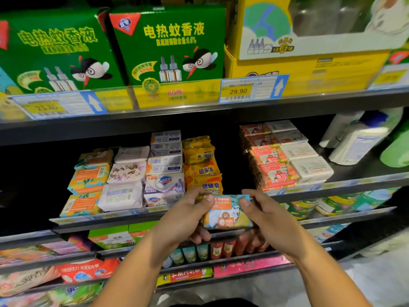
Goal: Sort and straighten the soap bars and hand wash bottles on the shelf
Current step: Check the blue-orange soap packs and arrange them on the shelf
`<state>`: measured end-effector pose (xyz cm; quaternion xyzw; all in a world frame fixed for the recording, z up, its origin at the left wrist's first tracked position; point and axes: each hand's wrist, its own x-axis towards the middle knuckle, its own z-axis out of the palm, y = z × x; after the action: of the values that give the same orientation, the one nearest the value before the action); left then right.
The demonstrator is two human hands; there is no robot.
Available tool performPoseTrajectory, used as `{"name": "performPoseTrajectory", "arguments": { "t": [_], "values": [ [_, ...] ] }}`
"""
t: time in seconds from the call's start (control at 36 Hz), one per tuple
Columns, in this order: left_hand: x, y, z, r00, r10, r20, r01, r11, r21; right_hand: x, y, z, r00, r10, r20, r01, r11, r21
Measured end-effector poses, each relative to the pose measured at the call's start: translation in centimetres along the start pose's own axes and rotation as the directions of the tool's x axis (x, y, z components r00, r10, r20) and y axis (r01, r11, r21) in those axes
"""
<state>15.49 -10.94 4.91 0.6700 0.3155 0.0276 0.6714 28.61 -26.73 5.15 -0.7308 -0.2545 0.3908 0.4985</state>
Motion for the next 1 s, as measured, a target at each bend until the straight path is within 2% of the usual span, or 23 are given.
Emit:
{"name": "performPoseTrajectory", "arguments": {
  "t": [0.08, 0.19, 0.31, 0.42, 0.56, 0.61, 0.69, 0.75, 0.81, 0.83, 0.89, 0.94, 1.0],
  "values": [
    [0.3, 1.1, -0.2, 0.997, 0.074, -0.038, -0.075, 0.997, -0.036, 0.3, -0.5, -0.5, 0.994, -0.105, -0.017, 0.105, 0.994, 0.019],
    [1.1, 1.8, -0.1, 0.977, 0.18, -0.117, -0.198, 0.966, -0.166, 1.1, -0.9, -1.1, 0.974, -0.228, -0.003, 0.226, 0.963, 0.148],
    [2.3, 1.8, 0.4, 0.938, 0.282, -0.2, -0.325, 0.915, -0.238, 2.1, -1.3, -1.1, 0.954, -0.301, 0.003, 0.298, 0.945, 0.136],
    [3.5, 1.5, 0.4, 0.899, 0.398, -0.184, -0.433, 0.875, -0.217, 4.2, -1.4, -2.0, 0.939, -0.342, -0.028, 0.34, 0.938, -0.062],
    [5.0, 0.7, -0.3, 0.829, 0.555, -0.071, -0.556, 0.803, -0.215, 6.3, -1.9, -4.6, 0.938, -0.316, 0.142, 0.339, 0.921, -0.193],
    [5.8, 0.6, -0.5, 0.814, 0.58, -0.029, -0.576, 0.799, -0.173, 6.7, -2.7, -5.2, 0.936, -0.294, 0.194, 0.348, 0.853, -0.39],
    [7.0, 1.2, -0.8, 0.825, 0.564, 0.041, -0.56, 0.824, -0.082, 7.4, -3.8, -5.5, 0.933, -0.284, 0.221, 0.357, 0.654, -0.667],
    [7.7, 2.1, -1.4, 0.864, 0.501, 0.05, -0.503, 0.858, 0.104, 7.9, -4.2, -5.7, 0.929, -0.309, 0.203, 0.353, 0.58, -0.734],
    [8.3, 3.2, -2.4, 0.905, 0.425, -0.013, -0.39, 0.841, 0.374, 8.3, -4.3, -6.0, 0.928, -0.312, 0.205, 0.341, 0.482, -0.807],
    [8.7, 3.7, -2.9, 0.91, 0.412, -0.043, -0.324, 0.774, 0.544, 8.4, -4.5, -6.1, 0.934, -0.289, 0.211, 0.325, 0.438, -0.838],
    [9.7, 4.1, -3.9, 0.919, 0.393, -0.038, -0.186, 0.515, 0.837, 8.8, -4.5, -6.3, 0.945, -0.245, 0.217, 0.294, 0.34, -0.893],
    [10.5, 3.9, -4.6, 0.939, 0.345, 0.0, -0.109, 0.297, 0.949, 9.3, -4.3, -6.3, 0.947, -0.224, 0.229, 0.282, 0.245, -0.928],
    [11.1, 3.1, -5.0, 0.967, 0.255, 0.025, -0.082, 0.213, 0.974, 10.0, -4.0, -6.2, 0.952, -0.199, 0.232, 0.275, 0.223, -0.935]
  ]
}}
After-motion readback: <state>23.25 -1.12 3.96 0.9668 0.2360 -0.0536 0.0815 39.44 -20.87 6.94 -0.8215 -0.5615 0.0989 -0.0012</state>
